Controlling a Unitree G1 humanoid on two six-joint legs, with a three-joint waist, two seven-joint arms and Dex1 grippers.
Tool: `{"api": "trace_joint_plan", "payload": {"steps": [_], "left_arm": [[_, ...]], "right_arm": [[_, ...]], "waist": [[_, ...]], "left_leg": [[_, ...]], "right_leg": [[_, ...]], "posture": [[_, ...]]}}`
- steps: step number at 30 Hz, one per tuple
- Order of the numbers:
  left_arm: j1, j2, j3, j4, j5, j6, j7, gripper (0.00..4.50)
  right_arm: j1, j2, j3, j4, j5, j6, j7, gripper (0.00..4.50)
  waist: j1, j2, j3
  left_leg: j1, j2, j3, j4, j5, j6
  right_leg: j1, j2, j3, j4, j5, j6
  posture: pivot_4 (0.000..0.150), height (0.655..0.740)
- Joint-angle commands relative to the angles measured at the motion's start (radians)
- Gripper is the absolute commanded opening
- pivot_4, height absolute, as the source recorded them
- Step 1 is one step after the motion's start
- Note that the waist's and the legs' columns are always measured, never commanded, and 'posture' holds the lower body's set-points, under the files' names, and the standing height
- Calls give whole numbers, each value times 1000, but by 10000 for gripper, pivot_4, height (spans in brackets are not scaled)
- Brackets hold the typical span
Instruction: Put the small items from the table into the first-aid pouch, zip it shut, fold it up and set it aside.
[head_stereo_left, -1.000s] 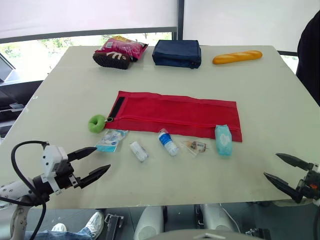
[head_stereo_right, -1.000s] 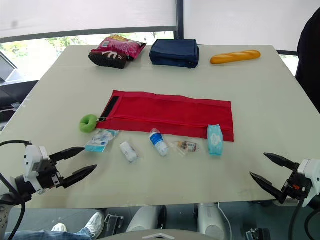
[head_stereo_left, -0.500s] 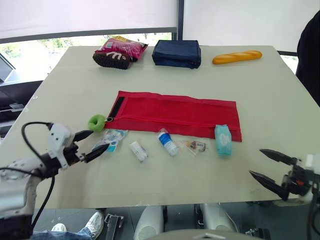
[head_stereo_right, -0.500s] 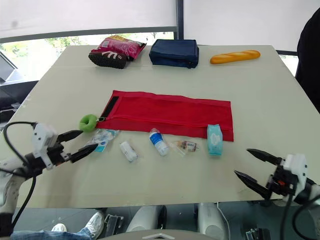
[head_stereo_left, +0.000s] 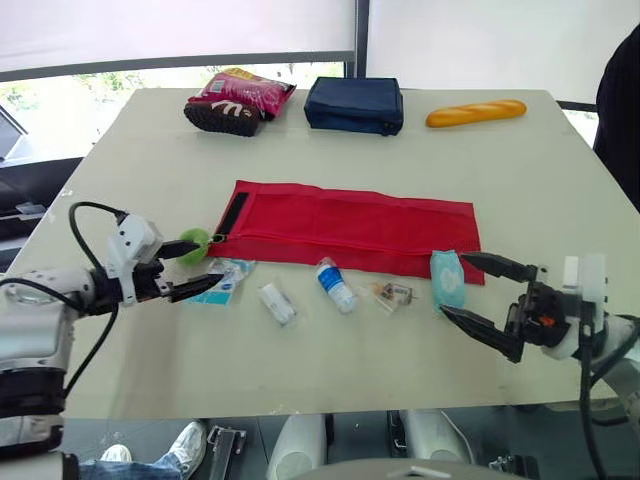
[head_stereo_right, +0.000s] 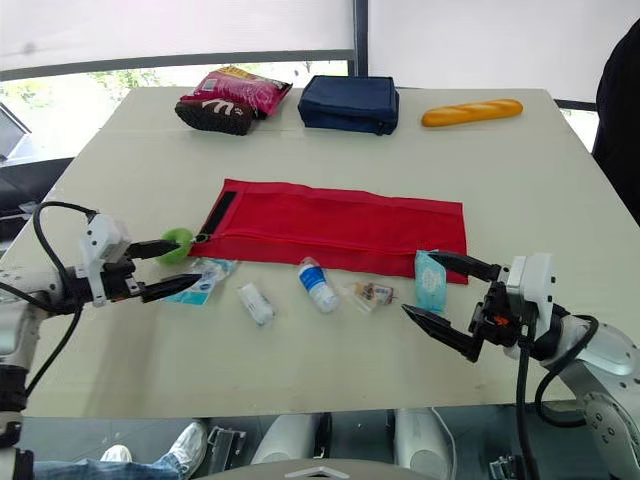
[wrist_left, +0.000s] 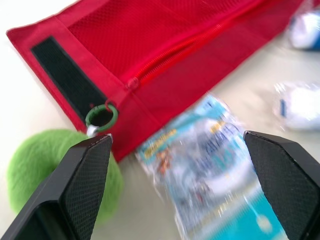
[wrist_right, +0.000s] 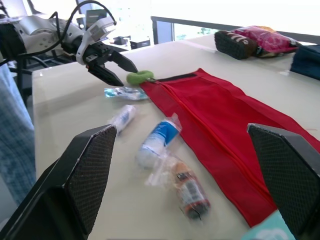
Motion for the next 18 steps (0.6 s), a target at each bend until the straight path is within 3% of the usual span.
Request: {"api": "trace_joint_plan", "payload": {"steps": [1, 10, 18], "left_arm": [[-7, 40, -17, 30, -3, 55, -54, 45000], [-82, 0, -99, 59, -38, 397, -31, 45000], [-219, -54, -84, 134, -108, 661, 15, 45000]], "right_arm": [[-28, -22, -4, -63, 48, 23, -15, 44658], [-101, -53, 13, -90, 79, 53, -28, 44658], [-112, -57, 19, -86, 66, 50, -26, 44658]], "waist": [[0, 0, 0], [1, -1, 0], [5, -1, 0]], "left_leg": [[0, 0, 0, 0, 0, 0], [0, 0, 0, 0, 0, 0], [1, -4, -2, 4, 0, 0]], "right_leg": [[0, 0, 0, 0, 0, 0], [0, 0, -1, 0, 0, 1], [1, 0, -1, 6, -2, 4]], "posture": [[1500, 7400], [1500, 7400], [1500, 7400]]}}
